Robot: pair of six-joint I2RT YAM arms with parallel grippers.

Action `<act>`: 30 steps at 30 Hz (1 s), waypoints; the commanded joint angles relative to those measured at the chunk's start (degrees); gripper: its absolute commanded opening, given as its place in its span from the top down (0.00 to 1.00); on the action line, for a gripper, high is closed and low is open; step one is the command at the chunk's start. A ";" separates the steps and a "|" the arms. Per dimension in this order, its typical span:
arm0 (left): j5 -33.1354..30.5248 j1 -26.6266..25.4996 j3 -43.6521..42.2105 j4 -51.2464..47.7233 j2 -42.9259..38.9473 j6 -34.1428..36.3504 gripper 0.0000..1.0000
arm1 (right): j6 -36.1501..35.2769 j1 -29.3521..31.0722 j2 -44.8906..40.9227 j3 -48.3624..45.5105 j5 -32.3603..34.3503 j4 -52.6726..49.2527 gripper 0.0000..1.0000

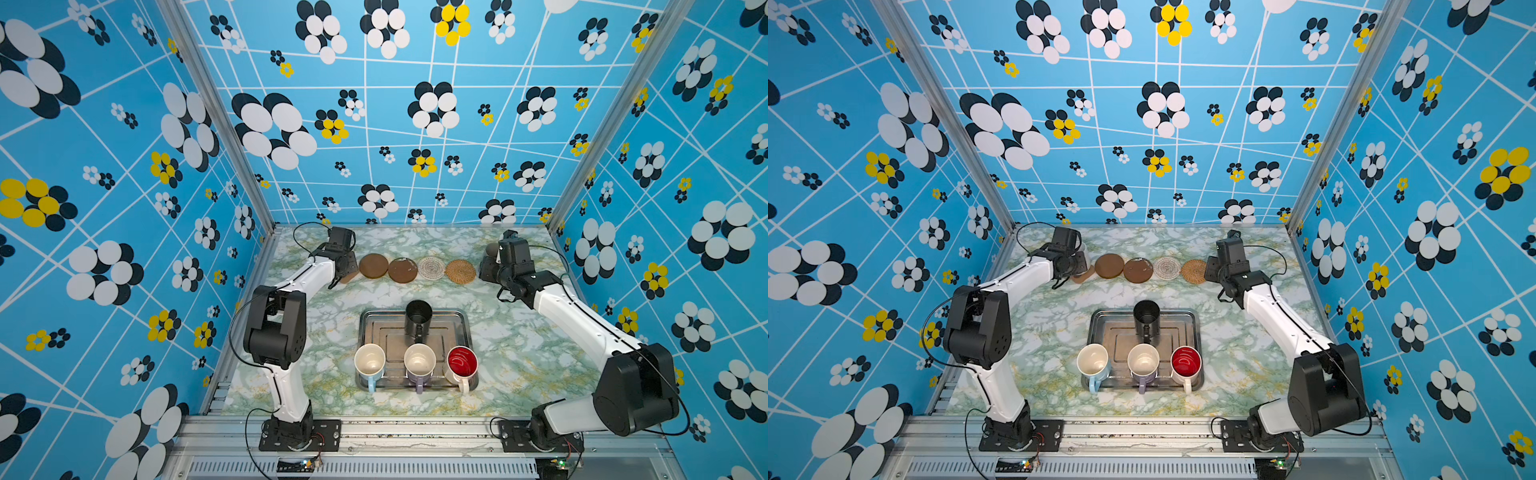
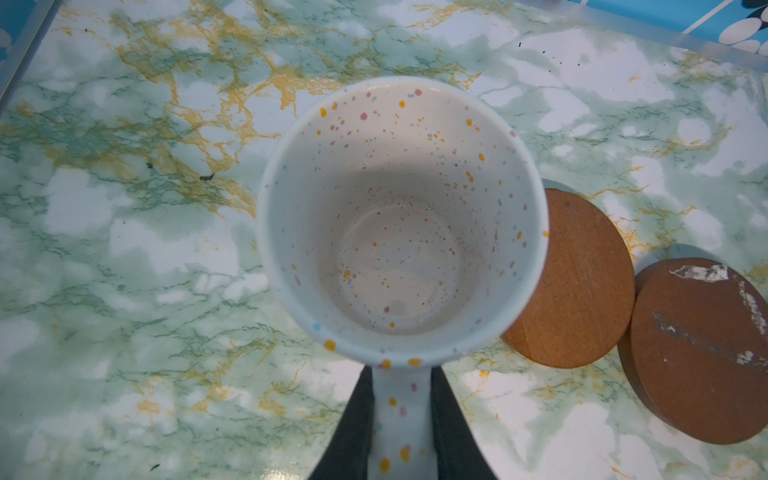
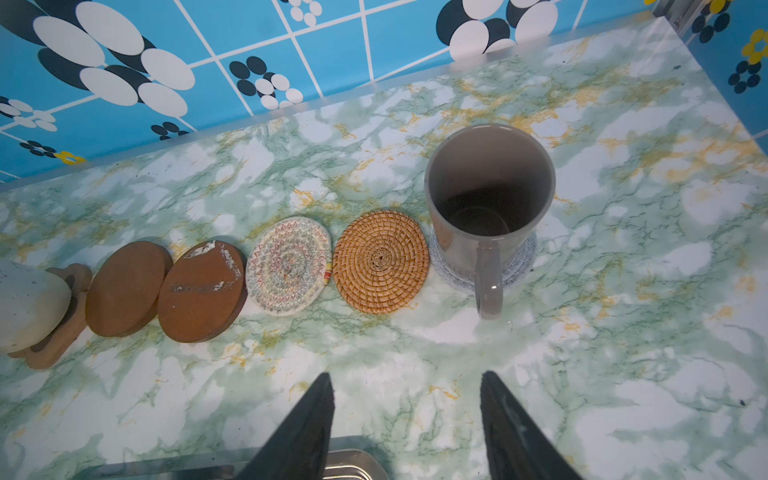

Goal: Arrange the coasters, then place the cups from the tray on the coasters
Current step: 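Hold the white speckled mug above the paw coaster with the left gripper, then set the speckled mug on the paw coaster while the right reaches the black mug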

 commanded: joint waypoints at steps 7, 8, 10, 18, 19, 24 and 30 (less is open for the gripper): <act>2.21 0.37 -1.49 2.72 -0.27 0.45 0.94 | 0.76 -0.30 -0.08 1.29 -0.56 -1.27 0.41; 2.22 0.28 -1.58 2.45 -0.26 0.34 0.90 | 0.76 -0.30 -0.17 1.16 -0.52 -1.26 0.41; 2.13 0.05 -1.89 2.25 -0.51 0.27 0.81 | 0.76 -0.30 -0.30 1.16 -0.56 -1.36 0.41; 1.26 -0.56 -3.28 2.05 -2.86 -0.26 0.39 | 0.76 -0.31 -1.15 1.33 -1.03 -2.08 0.37; 1.21 -0.61 -3.50 2.05 -3.42 -0.39 0.38 | 0.75 -0.32 -1.49 1.27 -1.25 -2.12 0.37; 1.00 -1.07 -4.89 2.46 -7.68 -0.55 0.34 | 0.29 -0.08 -3.73 1.36 -2.82 -3.06 0.37; 0.77 -2.51 -7.49 3.87 -16.10 -1.11 0.32 | -1.31 3.56 -7.44 2.00 -5.67 -4.73 0.37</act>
